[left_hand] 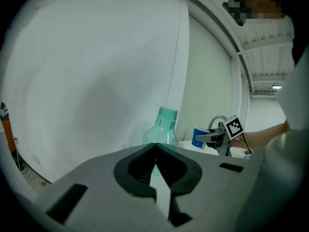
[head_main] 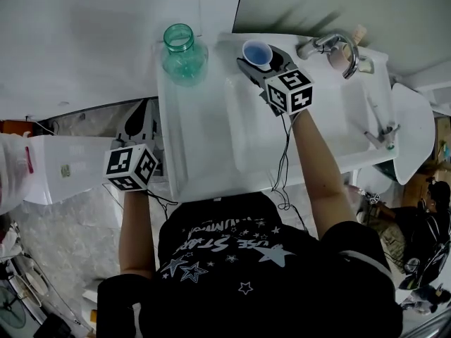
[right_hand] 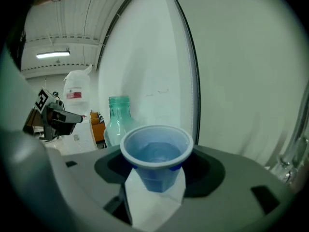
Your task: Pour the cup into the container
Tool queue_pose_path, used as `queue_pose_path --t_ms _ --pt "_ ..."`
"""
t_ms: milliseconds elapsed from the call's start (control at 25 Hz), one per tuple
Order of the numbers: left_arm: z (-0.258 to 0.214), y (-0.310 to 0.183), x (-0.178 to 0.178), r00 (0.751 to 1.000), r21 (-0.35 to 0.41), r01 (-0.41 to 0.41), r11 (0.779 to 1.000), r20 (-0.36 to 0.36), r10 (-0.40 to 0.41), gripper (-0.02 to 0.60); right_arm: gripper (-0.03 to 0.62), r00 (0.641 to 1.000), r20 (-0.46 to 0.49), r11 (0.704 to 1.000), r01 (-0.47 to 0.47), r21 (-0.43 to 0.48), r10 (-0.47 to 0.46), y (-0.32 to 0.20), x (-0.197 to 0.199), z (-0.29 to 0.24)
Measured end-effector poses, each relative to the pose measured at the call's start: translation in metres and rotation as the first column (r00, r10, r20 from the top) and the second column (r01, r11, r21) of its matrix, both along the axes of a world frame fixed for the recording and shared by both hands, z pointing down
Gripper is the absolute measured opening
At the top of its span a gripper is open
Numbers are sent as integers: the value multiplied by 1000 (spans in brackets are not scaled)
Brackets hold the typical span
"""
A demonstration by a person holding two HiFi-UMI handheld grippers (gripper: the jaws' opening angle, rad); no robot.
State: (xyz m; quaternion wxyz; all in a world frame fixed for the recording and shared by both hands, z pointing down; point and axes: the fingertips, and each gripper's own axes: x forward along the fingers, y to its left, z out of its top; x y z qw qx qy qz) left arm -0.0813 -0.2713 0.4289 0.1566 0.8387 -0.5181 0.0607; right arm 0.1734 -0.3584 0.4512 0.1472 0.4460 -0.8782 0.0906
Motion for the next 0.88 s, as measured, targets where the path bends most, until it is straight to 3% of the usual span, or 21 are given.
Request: queue_pose_path --t_ms 400,880 --pt "-20 -5 -12 998 29 -61 998 -22 61 10 296 999 28 999 -39 3 39 11 -20 -46" --pt "-41 -14 -21 994 69 -99 993 -40 102 9 296 999 -32 1000 11 18 -10 10 -71 -75"
